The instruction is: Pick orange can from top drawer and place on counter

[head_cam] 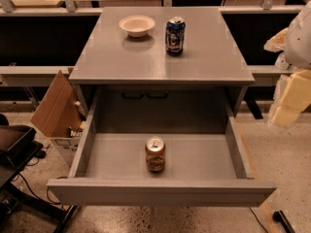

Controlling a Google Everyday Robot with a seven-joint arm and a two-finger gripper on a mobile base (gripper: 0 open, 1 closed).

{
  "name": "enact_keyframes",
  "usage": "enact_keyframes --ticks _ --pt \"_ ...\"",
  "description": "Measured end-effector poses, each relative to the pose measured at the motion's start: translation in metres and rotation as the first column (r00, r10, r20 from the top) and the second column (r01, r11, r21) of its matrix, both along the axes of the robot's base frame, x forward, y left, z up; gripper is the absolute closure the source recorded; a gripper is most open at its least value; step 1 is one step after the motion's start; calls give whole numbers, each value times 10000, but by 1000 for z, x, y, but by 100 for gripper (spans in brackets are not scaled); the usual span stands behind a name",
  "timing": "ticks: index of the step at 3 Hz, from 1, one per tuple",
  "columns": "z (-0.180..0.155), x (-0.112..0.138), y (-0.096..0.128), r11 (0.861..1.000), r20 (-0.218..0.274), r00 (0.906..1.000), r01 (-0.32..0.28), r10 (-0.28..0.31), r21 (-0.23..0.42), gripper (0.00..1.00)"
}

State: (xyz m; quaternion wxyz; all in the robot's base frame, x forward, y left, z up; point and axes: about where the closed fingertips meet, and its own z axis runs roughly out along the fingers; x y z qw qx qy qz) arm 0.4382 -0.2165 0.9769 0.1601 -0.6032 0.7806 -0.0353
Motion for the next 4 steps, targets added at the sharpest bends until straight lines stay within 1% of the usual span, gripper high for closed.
enact_keyframes --ticks 1,2,3,4 --pt "0 0 0 10000 0 10000 0 0 0 0" --pt "-15 5 -3 9984 95 9999 76 -82 562 0" --pt "-56 23 -5 9812 372 9993 20 -94 1931 0" --pt "-100 42 7 9365 943 9955 -338 7 3492 0"
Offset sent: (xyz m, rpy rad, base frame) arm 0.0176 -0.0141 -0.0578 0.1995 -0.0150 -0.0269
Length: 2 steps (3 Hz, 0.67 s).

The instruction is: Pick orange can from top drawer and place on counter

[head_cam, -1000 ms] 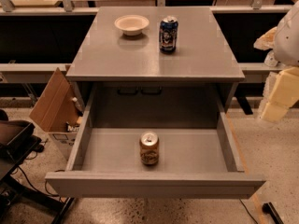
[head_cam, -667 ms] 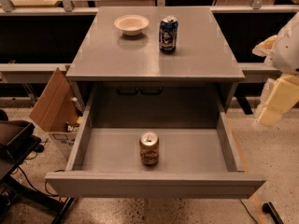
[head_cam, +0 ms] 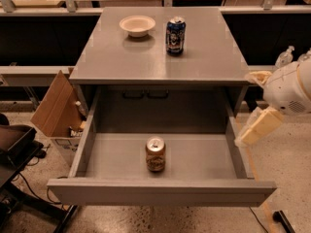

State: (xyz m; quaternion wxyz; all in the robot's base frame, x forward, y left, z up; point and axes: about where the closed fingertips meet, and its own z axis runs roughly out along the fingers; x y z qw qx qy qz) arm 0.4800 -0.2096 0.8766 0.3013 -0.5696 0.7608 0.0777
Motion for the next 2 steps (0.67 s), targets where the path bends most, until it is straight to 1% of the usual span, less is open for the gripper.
enact_keyframes --ticks 1,2 --pt "-49 39 12 9882 987 9950 -24 -129 1534 0" --pt "-49 39 12 9882 989 9950 -19 -134 1532 0"
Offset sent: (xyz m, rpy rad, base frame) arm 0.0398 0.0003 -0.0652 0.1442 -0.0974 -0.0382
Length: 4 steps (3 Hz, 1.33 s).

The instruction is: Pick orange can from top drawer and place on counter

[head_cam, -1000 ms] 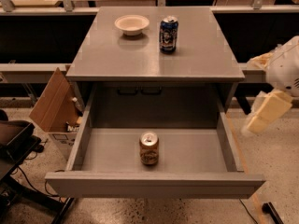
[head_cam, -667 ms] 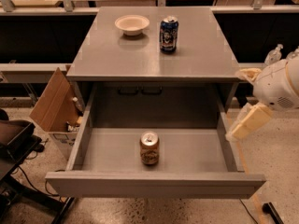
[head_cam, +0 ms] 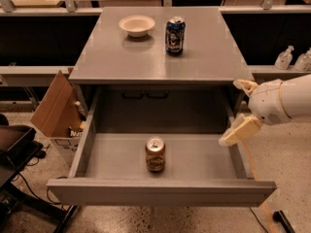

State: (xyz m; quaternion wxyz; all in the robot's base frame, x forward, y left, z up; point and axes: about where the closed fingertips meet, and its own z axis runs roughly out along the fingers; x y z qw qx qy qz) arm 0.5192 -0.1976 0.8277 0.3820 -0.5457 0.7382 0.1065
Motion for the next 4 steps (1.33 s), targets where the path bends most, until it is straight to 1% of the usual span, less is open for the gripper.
enact_keyframes --ticks 1,2,3,4 --pt "-13 8 11 9972 85 9999 -134 128 741 0" --pt "-41 27 51 9734 132 9965 -834 825 2133 0" --pt "-63 40 93 9261 151 9830 -1773 1827 3329 0" --pt "-81 39 121 8736 16 9559 -2690 2936 4056 0"
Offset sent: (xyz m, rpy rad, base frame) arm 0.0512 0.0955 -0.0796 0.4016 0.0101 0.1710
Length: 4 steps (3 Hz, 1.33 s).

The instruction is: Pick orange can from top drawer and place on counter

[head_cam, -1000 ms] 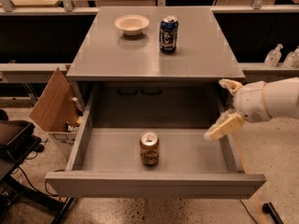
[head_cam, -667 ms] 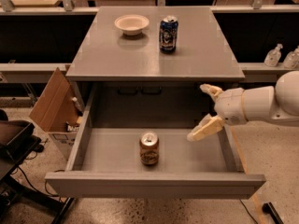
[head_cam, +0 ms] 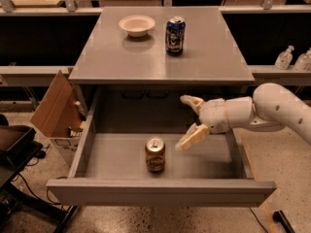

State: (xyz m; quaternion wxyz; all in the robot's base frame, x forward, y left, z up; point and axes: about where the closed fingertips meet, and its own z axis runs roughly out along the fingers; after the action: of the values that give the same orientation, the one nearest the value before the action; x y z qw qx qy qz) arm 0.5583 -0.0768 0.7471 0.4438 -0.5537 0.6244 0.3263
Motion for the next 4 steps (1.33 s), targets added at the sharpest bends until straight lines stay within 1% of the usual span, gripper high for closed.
enact_keyframes --ticks 1,2,3,4 --pt "-20 -7 18 9952 -139 9956 -924 929 322 0" --pt "-41 -8 30 9866 -176 9887 -1475 1490 697 0" --pt "-59 -11 42 9741 -166 9784 -2035 2060 986 2" --pt "-67 -16 47 9630 -150 9674 -2502 2529 1004 24"
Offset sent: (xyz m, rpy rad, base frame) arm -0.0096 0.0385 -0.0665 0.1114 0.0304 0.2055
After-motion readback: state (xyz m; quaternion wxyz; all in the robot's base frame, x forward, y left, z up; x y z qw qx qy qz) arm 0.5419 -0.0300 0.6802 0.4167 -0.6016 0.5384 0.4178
